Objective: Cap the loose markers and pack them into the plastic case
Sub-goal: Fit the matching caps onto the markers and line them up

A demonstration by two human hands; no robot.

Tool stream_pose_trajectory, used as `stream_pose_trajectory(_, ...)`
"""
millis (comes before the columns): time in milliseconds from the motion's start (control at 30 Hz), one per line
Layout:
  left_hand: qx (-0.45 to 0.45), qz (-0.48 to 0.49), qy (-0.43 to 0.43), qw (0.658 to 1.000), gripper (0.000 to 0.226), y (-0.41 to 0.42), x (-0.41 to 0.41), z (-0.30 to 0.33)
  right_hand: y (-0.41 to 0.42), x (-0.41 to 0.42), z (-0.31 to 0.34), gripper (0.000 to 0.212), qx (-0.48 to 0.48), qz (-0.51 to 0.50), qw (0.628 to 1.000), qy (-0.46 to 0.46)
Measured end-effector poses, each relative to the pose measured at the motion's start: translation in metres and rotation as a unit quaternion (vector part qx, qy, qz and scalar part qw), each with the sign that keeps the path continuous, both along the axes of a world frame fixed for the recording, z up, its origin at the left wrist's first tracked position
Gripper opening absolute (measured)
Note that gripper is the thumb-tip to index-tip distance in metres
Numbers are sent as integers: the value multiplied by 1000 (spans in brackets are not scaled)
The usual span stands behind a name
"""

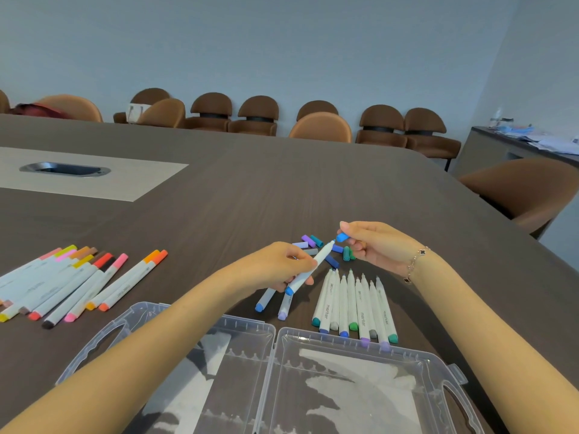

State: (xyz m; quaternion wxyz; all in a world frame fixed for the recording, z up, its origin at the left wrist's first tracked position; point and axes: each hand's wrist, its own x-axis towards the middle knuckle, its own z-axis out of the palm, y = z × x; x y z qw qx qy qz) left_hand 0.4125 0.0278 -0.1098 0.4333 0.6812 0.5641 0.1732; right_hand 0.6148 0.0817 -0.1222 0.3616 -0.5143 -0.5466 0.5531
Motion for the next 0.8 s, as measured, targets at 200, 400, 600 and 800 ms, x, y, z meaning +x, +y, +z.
stream_pose_trajectory(200,-10,-6,1,1000,19,2,-2,-3,0,0,2,29,35,-14,999,-14)
stream_pose_trajectory(400,-6,-8,-5,1000,14,1,-3,-3,2,-4,-2,24,12,-39,999,-1)
stream_pose_trajectory(600,-3,-2,-13,1000,15,-2,-6,0,1,1,-3,27,41,-14,998,-42)
stream_pose_trajectory(800,-10,-2,-12,1000,19,-2,-7,-1,2,-3,-7,30,77,-22,993,-82)
